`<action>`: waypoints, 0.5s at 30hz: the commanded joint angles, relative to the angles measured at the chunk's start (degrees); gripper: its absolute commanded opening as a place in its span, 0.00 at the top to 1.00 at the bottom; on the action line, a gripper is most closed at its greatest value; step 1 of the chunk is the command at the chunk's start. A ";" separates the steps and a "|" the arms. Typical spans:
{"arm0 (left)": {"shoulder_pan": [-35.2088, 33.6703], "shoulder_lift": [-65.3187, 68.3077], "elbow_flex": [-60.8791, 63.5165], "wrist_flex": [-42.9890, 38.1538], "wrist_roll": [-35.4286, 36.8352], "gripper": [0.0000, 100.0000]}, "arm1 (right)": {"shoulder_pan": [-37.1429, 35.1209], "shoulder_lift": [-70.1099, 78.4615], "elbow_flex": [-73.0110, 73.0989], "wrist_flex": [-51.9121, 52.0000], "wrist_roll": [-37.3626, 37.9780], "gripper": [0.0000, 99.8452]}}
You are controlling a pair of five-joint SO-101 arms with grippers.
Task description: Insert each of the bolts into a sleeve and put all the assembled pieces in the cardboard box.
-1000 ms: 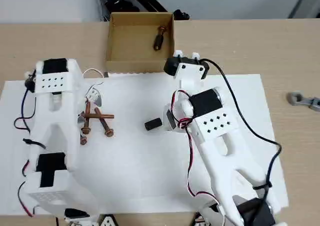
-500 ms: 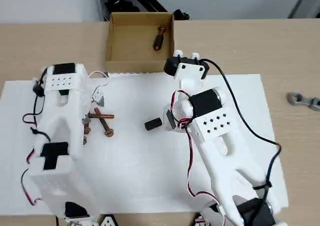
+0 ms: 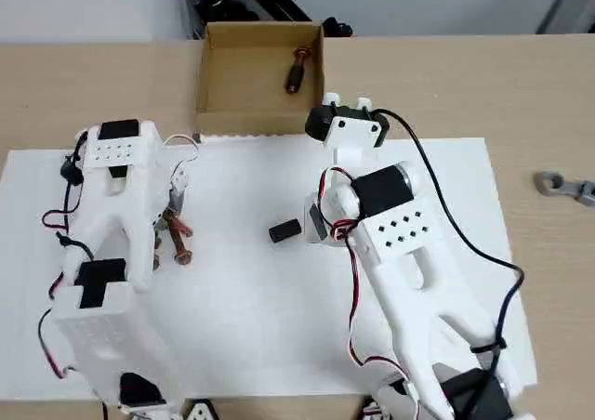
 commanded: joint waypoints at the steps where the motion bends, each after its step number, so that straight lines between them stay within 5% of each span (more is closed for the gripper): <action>1: -0.97 -0.35 -1.80 -0.09 0.09 0.92 | -0.13 -2.24 -0.35 -0.40 -0.53 0.99; 15: -0.88 -0.79 -1.98 0.26 -8.35 0.99 | -0.13 -2.24 -0.35 -0.57 -0.53 0.99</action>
